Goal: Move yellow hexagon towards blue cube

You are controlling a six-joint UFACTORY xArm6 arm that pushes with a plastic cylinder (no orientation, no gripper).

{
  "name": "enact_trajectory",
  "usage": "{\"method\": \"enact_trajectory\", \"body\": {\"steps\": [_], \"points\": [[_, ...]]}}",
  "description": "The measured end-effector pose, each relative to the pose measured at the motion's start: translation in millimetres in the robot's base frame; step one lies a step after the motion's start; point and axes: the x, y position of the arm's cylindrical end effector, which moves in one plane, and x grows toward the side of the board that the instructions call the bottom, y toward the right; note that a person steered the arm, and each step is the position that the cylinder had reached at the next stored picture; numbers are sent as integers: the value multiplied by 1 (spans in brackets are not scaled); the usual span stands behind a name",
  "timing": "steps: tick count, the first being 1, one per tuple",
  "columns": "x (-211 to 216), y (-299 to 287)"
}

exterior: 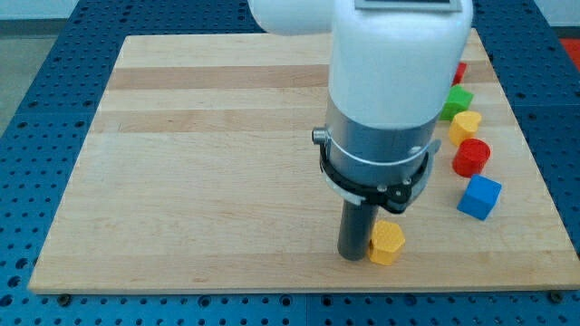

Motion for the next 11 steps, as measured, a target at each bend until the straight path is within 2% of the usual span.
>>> {"method": "enact_trajectory", "body": {"steps": [1,3,11], "points": [[10,0],[-2,0],[-4,124]]}}
